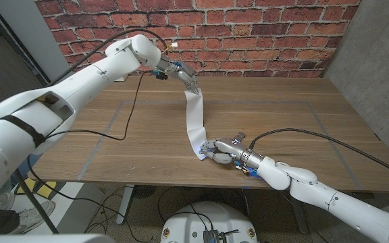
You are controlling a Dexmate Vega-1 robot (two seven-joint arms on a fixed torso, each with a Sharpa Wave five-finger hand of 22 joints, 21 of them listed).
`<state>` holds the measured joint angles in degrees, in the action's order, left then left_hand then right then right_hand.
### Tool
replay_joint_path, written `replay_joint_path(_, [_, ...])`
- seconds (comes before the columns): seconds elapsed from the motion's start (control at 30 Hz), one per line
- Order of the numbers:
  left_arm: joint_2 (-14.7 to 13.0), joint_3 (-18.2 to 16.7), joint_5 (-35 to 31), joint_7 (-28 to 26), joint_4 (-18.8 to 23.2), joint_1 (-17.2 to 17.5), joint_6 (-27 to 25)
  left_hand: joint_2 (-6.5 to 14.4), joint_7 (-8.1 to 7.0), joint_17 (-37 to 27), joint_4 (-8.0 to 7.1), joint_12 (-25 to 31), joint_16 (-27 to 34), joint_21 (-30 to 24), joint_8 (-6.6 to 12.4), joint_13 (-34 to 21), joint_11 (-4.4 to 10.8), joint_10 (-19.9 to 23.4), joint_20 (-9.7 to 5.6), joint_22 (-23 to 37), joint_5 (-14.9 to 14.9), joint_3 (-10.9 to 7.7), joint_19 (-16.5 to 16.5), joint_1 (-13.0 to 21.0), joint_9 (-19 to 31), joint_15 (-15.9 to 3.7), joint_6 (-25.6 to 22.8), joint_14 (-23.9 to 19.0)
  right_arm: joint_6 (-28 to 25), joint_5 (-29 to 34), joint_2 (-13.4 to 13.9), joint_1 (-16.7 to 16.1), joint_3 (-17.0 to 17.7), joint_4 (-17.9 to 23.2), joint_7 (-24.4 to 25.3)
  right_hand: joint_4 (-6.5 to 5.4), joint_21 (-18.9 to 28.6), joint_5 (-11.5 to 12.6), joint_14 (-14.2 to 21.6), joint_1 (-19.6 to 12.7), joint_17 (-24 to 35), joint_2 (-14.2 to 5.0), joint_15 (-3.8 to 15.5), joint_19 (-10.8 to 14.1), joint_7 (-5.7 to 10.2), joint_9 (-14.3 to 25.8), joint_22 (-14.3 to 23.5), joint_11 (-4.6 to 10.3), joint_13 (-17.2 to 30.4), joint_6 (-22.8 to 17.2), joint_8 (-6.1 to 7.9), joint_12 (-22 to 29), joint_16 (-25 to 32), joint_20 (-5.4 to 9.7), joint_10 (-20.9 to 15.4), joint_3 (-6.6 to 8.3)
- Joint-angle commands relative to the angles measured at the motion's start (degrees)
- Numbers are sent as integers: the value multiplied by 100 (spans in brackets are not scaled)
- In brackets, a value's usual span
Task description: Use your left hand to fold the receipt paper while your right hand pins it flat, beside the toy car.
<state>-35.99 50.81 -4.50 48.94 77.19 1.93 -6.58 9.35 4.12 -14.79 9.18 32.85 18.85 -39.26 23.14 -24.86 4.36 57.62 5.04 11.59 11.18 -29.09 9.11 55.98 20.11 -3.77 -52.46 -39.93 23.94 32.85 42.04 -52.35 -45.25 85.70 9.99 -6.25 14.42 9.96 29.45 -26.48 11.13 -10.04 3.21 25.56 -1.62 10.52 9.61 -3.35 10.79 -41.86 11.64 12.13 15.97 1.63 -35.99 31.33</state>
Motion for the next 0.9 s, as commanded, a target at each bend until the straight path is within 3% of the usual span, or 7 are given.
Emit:
replay_joint_path(0.03, [-346,-240,-15,-155,749,222,-117,5,20,-27,-22,55,2,-55,60,-42,18,2,29,16,30,7,20,42,31,-458,-12,-92,-168,78,43,-14,-70,83,3,32,28,-1,273,35,38,-28,-202,531,12,12,89,-128,10,-47,-15,23,26,-559,-194,14])
replay_joint_path(0.43, [-892,-379,-615,-252,2069,402,-866,31,32,-188,-6,148,190,-90,124,-127,18,32,-42,13,36,72,25,112,103,-505,-72,-283,-191,94,35,43,-120,110,-68,33,22,-2,283,47,44,-28,-212,543,19,13,89,-142,11,-55,-23,7,13,-562,-197,16])
replay_joint_path(0.67, [-850,-123,-1023,157,2321,237,-988,38,29,-368,16,240,369,-131,146,-217,9,41,-79,17,42,135,46,190,148,-527,-77,-410,-218,91,38,50,-133,129,-104,32,17,-4,291,56,49,-28,-198,543,20,13,89,-152,12,-58,-28,1,7,-562,-205,16])
replay_joint_path(0.9, [-768,248,-1907,483,2798,114,-1071,19,58,-476,18,306,422,-170,119,-307,-2,-19,-114,22,40,178,69,228,112,-535,-102,-372,-256,44,52,19,-130,148,-133,40,8,-5,289,62,56,-28,-209,544,17,14,89,-161,13,-61,-35,-11,-6,-565,-209,17])
